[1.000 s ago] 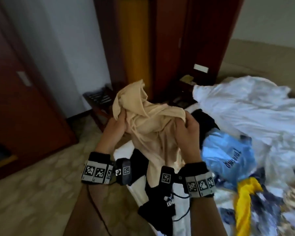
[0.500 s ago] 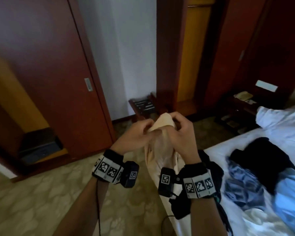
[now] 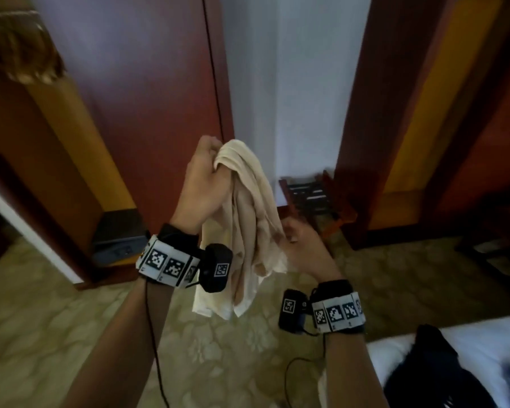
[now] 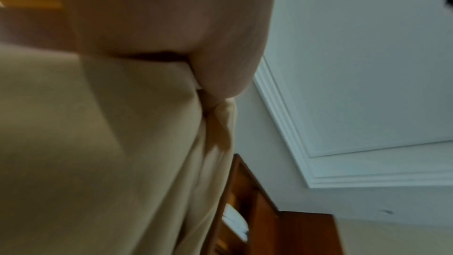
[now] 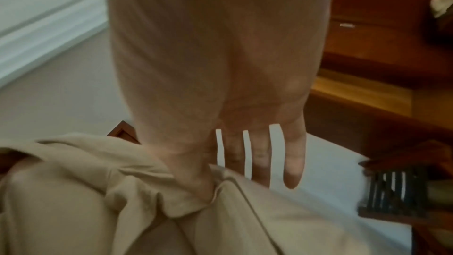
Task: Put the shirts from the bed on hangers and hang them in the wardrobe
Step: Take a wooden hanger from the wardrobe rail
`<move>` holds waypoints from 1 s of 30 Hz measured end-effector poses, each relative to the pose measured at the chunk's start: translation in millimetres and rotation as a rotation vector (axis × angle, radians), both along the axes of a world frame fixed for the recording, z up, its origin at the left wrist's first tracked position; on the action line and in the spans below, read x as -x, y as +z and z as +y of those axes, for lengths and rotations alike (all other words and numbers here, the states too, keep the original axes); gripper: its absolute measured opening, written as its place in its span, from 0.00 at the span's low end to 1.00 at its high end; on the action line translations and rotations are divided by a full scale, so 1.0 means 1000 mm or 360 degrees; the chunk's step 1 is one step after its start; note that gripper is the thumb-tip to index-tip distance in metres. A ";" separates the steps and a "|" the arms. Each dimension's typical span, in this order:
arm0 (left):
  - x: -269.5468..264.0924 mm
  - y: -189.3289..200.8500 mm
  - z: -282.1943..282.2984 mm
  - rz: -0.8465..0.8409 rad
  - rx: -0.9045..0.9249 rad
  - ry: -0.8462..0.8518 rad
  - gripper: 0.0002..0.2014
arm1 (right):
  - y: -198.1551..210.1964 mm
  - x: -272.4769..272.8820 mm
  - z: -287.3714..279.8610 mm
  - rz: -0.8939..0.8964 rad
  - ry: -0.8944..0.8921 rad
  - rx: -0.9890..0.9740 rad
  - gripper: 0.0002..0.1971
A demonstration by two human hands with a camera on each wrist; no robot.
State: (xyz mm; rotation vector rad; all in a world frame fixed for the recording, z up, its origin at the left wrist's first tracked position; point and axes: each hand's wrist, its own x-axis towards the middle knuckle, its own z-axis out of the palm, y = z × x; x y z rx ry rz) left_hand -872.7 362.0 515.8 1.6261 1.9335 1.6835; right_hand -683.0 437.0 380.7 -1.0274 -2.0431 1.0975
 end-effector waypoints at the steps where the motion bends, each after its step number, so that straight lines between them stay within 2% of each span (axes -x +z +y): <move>1: 0.021 0.002 0.011 -0.0017 -0.0003 0.0057 0.02 | 0.004 0.019 0.017 0.0016 0.0030 -0.0025 0.05; 4: 0.090 0.004 0.039 -0.0052 -0.0009 0.0228 0.08 | 0.022 0.075 0.067 0.0088 0.0064 -0.0027 0.09; 6: 0.133 0.001 0.050 -0.0024 -0.0026 0.0385 0.10 | 0.039 0.114 0.096 0.0275 0.0097 0.0022 0.08; 9: 0.181 -0.014 0.063 -0.0015 0.0149 0.0613 0.14 | 0.063 0.170 0.127 0.0502 0.0168 0.0128 0.07; 11: 0.204 -0.029 0.074 -0.0031 0.0286 0.0546 0.23 | 0.081 0.208 0.141 0.0642 0.0301 0.0248 0.08; 13: 0.230 -0.045 0.088 0.0027 0.0344 0.0294 0.34 | 0.095 0.251 0.153 0.0668 0.0452 0.0307 0.07; 15: 0.258 -0.057 0.102 0.0096 0.0361 0.0008 0.39 | 0.103 0.299 0.161 0.0595 0.0589 0.0291 0.06; 17: 0.296 -0.065 0.117 0.0132 0.0303 -0.0059 0.28 | 0.104 0.351 0.167 0.0547 0.0638 0.0237 0.09; 19: 0.329 -0.063 0.127 0.0139 0.0148 0.0032 0.14 | 0.106 0.383 0.173 0.0718 0.0613 0.0224 0.12; 21: 0.382 -0.058 0.132 0.0061 0.0023 0.0130 0.10 | 0.104 0.424 0.184 0.0878 0.0634 0.0190 0.20; 22: 0.406 -0.053 0.133 0.0007 -0.0035 0.0130 0.09 | 0.102 0.442 0.191 0.0840 0.0662 0.0147 0.25; 23: 0.430 -0.045 0.135 -0.0052 -0.0104 0.0103 0.10 | 0.096 0.463 0.199 0.0710 0.0730 0.0096 0.29; 25: 0.473 -0.028 0.139 -0.0200 -0.0193 0.0006 0.12 | 0.083 0.508 0.211 0.0257 0.0917 0.0100 0.40; 27: 0.515 -0.011 0.143 -0.0351 -0.0204 -0.0043 0.12 | 0.070 0.557 0.217 -0.0024 0.0899 0.0108 0.51; 28: 0.536 -0.003 0.145 -0.0386 -0.0202 -0.0057 0.11 | 0.068 0.580 0.217 -0.0006 0.0863 0.0111 0.47; 30: 0.577 0.009 0.150 -0.0422 -0.0186 -0.0064 0.11 | 0.072 0.622 0.215 0.0230 0.0823 0.0135 0.25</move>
